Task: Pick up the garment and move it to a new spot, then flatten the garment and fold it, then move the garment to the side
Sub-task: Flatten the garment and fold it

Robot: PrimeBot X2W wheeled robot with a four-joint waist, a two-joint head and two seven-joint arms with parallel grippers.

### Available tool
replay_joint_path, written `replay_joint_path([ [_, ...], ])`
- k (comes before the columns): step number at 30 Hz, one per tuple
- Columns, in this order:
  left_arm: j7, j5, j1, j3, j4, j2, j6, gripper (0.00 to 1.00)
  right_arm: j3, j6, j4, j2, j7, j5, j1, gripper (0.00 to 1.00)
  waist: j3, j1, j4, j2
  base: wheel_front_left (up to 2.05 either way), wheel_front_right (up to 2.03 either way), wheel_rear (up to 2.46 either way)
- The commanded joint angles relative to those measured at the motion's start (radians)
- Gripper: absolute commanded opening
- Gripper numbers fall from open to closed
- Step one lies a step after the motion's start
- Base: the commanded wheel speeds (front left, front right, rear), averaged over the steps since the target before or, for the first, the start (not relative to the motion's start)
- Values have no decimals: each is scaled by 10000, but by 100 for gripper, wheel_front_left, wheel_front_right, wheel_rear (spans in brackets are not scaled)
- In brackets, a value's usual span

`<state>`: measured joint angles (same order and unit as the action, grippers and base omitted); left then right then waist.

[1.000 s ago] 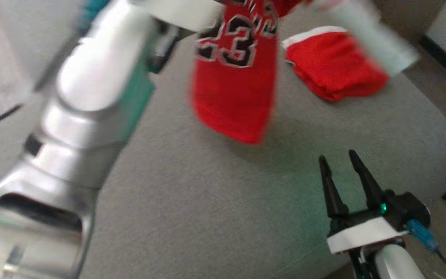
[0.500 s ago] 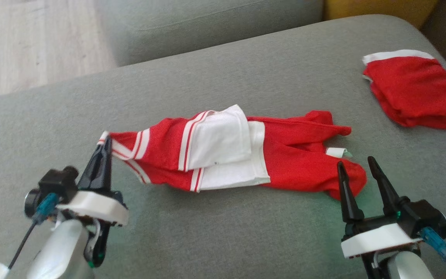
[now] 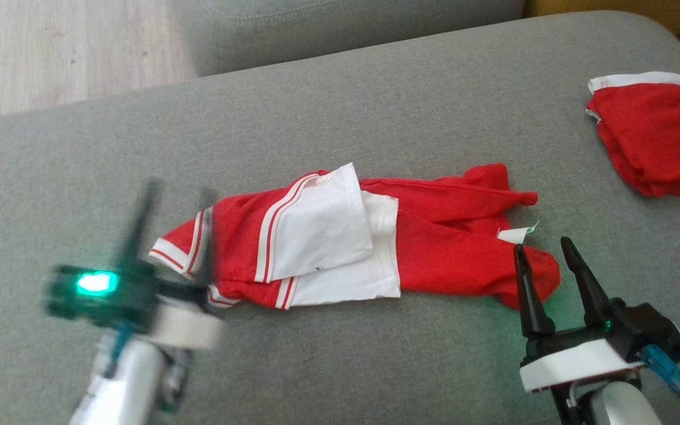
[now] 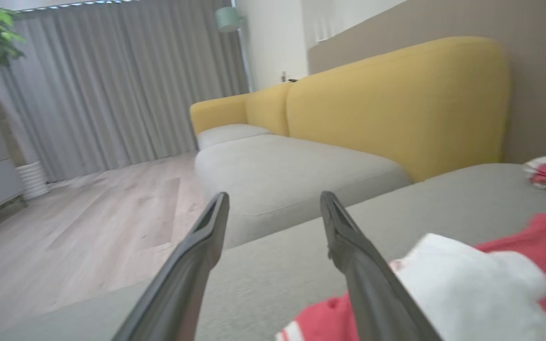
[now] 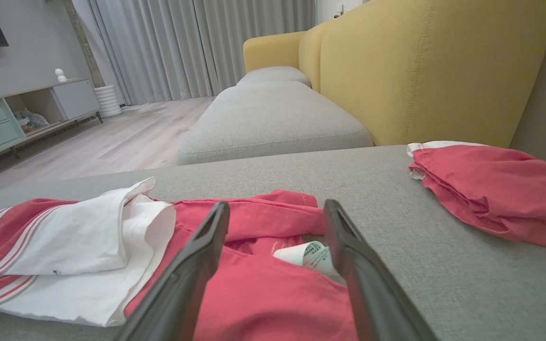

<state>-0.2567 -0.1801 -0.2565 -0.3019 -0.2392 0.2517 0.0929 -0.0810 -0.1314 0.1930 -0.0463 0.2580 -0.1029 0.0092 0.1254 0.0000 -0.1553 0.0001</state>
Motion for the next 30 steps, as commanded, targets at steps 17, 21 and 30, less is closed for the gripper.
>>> replay_joint_path([
  [17, -51, 3786, -1496, -4800, -2083, -1082, -1558, 100, -474, 7, -290, -39, 38, -22, -826, 100, 702, 0, -388, -1, 0, 0, 0],
  [21, -51, 4091, -2242, -5312, -3244, -1275, -1523, 100, -617, 7, -234, -40, 38, -31, -970, 100, 872, 0, -657, -1, 0, 0, 0],
  [30, -51, 4065, -2841, -5681, -4342, -1339, -1132, 100, -711, 7, -223, -40, 38, -111, -1036, 100, 1068, 0, -990, -1, 0, 0, 0],
])
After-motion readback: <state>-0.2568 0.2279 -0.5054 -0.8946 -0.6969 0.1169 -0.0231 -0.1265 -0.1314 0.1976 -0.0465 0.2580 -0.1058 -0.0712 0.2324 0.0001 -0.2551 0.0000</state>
